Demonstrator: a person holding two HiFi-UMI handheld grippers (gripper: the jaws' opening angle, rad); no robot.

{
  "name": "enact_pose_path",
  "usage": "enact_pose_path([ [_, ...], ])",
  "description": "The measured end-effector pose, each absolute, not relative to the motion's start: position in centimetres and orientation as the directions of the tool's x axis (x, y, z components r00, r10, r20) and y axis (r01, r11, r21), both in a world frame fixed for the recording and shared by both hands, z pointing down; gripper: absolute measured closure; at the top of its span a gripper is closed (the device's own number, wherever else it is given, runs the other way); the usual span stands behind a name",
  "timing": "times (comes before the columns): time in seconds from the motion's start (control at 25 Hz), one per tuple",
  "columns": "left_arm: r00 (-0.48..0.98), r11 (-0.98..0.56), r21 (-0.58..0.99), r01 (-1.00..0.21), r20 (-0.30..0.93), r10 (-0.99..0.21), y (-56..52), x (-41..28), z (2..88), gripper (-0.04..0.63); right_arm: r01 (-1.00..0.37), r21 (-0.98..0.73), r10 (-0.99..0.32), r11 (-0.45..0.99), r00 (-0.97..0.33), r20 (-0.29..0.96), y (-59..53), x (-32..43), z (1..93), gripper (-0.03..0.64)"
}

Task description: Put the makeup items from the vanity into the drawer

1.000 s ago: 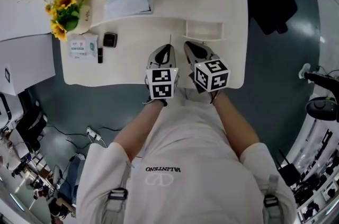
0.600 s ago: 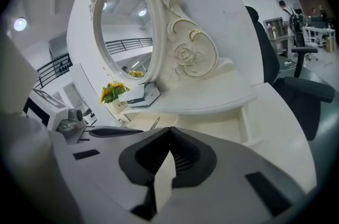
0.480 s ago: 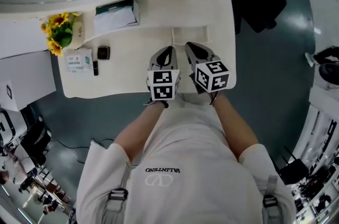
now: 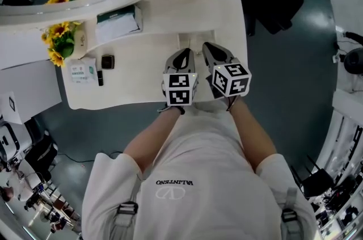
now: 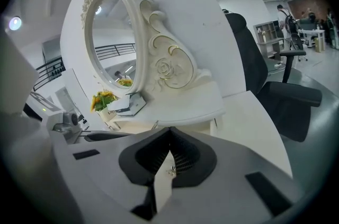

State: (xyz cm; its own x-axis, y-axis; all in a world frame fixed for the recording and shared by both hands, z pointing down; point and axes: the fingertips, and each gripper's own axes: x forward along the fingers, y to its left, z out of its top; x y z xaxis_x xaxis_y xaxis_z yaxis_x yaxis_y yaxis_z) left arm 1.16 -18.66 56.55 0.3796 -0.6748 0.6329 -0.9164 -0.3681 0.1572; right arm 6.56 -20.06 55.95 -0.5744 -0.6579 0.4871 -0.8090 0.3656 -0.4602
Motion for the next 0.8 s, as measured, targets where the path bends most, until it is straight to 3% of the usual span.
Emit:
enact_pose_path([
  [0.8,0.372,-0.352,0.17,-0.92,0.661,-0.652,-19.8,4.1,57.9,0.578,-0.8,-0.473,-0.639,0.369,-0.588,0.496,-21.2,9.0,56.9,0.604],
])
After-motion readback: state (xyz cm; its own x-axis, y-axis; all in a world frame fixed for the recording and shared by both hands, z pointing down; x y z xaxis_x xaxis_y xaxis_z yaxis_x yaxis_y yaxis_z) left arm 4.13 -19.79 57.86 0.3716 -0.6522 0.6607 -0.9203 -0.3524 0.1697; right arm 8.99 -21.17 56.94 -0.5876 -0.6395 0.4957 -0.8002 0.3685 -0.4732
